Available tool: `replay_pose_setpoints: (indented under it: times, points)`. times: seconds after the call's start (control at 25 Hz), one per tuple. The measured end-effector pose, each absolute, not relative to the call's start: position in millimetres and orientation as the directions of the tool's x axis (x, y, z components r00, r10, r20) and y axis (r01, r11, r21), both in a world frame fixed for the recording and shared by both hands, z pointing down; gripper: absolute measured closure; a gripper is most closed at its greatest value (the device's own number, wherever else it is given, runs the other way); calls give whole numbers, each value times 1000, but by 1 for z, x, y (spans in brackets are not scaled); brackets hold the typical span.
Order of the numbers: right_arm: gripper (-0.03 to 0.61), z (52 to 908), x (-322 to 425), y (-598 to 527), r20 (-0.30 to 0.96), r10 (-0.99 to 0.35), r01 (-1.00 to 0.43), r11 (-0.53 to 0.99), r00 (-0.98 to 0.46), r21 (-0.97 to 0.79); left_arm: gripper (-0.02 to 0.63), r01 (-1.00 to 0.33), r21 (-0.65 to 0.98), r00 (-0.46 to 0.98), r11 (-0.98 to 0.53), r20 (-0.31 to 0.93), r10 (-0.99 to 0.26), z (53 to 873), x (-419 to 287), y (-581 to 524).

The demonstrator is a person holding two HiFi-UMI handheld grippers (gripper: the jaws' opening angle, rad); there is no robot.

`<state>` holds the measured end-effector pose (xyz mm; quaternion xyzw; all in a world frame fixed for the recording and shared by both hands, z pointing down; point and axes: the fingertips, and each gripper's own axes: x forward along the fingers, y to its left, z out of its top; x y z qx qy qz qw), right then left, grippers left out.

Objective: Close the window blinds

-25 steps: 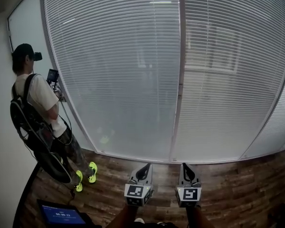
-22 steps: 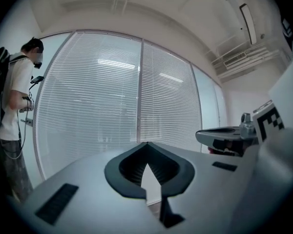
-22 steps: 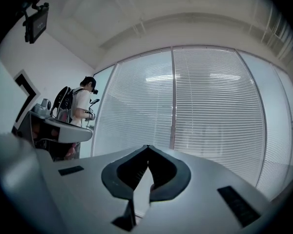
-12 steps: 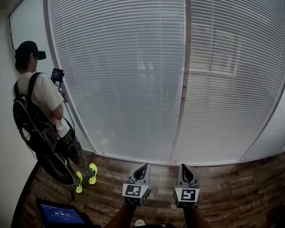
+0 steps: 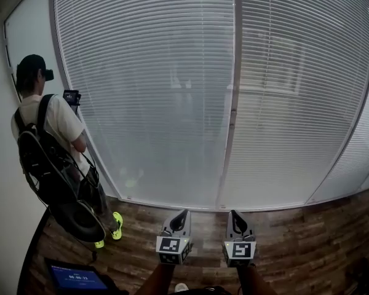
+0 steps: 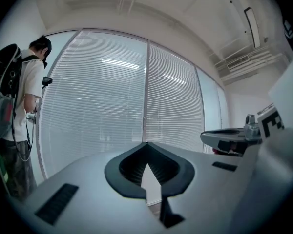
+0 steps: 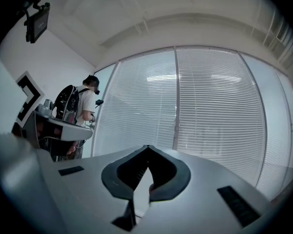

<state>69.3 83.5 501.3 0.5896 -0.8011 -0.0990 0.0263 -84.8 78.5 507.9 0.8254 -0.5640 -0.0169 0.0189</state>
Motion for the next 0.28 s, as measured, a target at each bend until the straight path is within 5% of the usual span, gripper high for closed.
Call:
replay_pose_setpoints:
  times: [0.28]
  points:
    - [575, 495, 63, 86, -75, -955, -947, 269, -285, 178, 621, -922, 44, 384, -384, -10, -923, 499, -91, 82]
